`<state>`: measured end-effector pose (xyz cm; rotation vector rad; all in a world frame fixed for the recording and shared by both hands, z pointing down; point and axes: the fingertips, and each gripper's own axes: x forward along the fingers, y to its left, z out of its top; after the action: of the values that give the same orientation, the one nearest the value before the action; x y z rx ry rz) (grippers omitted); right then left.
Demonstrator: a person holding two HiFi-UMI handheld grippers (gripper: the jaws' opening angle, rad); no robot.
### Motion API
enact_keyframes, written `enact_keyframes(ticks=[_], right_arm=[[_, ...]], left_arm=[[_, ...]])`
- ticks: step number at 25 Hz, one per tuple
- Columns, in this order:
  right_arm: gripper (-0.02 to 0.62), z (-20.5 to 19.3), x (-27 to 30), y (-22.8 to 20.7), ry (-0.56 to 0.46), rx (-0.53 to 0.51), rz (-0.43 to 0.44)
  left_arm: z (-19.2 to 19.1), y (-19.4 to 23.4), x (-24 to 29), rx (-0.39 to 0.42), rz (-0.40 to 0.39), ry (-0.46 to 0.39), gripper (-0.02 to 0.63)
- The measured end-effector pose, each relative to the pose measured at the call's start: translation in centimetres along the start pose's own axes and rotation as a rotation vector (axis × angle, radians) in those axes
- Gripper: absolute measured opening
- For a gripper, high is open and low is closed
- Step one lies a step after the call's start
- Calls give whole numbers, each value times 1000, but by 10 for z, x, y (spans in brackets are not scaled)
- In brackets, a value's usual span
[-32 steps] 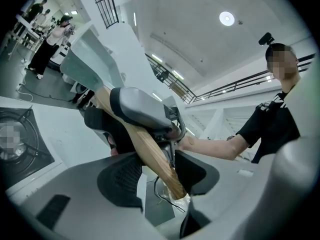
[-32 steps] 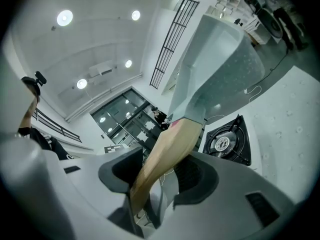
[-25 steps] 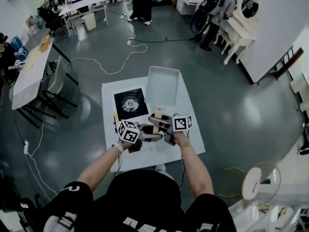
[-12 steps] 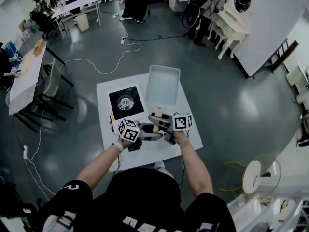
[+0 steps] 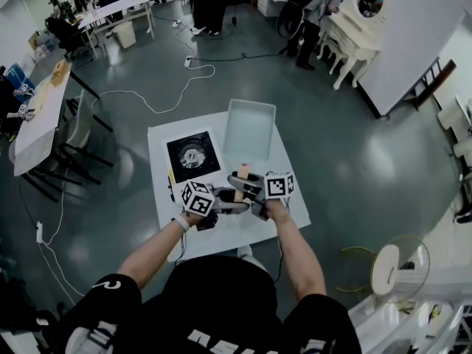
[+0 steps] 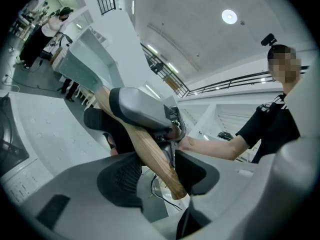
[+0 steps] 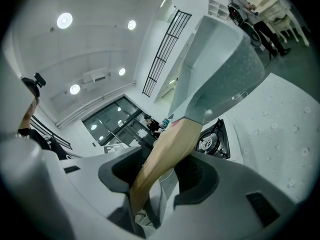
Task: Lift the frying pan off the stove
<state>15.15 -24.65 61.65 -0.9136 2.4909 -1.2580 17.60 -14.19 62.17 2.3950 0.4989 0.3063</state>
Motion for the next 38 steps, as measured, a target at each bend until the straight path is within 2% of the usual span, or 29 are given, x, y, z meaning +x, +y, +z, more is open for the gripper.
enact_keyframes(ticks=[13,38], right_arm=[[187,1,2,3,-7,-2,30],[186,-3,0,2,1,-7,26]], left_arm=[[-1,3,0,0,11,10,199],[-6,2,1,0,22,19,199]])
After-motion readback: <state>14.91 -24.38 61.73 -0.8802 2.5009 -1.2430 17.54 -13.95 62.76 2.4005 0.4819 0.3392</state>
